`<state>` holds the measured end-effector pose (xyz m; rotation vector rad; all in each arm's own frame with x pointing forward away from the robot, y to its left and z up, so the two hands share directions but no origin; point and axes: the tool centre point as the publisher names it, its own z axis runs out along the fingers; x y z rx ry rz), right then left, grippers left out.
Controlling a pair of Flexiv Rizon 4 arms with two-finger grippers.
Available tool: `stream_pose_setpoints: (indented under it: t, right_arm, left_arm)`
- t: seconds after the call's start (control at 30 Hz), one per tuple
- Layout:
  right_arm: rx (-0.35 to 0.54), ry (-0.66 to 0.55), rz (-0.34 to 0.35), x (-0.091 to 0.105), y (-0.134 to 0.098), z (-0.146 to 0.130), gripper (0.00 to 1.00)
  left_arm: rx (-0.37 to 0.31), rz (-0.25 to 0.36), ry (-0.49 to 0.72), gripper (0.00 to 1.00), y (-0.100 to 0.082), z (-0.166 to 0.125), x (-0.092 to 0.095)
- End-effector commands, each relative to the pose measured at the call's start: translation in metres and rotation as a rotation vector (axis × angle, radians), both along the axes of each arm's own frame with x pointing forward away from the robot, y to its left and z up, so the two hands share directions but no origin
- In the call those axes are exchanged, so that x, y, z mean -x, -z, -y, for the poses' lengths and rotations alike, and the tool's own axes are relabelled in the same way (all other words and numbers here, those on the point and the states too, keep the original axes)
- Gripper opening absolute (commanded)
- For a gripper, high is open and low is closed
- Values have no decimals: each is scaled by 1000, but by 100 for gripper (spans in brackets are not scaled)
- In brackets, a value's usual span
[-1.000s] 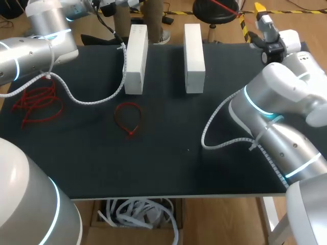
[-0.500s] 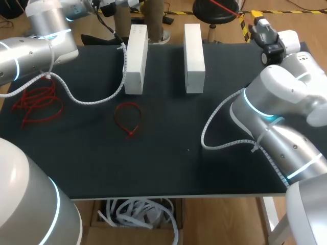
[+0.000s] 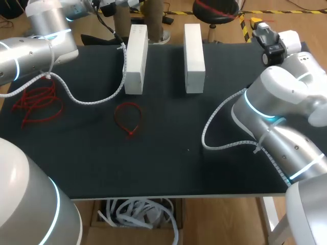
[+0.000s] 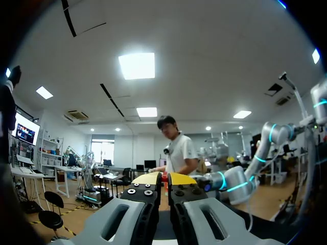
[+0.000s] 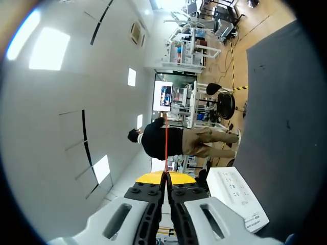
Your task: Grab the tape and strap the tape.
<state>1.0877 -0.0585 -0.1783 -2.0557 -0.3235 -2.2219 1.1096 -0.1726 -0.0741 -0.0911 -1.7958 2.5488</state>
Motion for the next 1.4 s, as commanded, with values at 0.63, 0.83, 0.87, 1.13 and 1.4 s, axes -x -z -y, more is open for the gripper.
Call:
stream_pose_setpoints:
  t: [0.63,0.83,0.87,1.13,1.4]
  right_arm:
    - [44,-32,-11,-4,0,1,0]
    - [76,-40,-14,-3,1,1,0]
    - [80,-42,-14,-3,1,1,0]
    - [114,-67,-15,-2,1,0,0]
    - [138,-102,-12,-2,1,-4,0]
  left_arm:
    - [-229,65,-22,0,1,-5,-3]
    - [-402,116,-45,0,3,-12,-7]
    - [-429,126,-43,0,2,-12,-7]
    - [-620,112,-57,0,6,-14,-6]
    - [-688,128,-36,0,7,-13,-5]
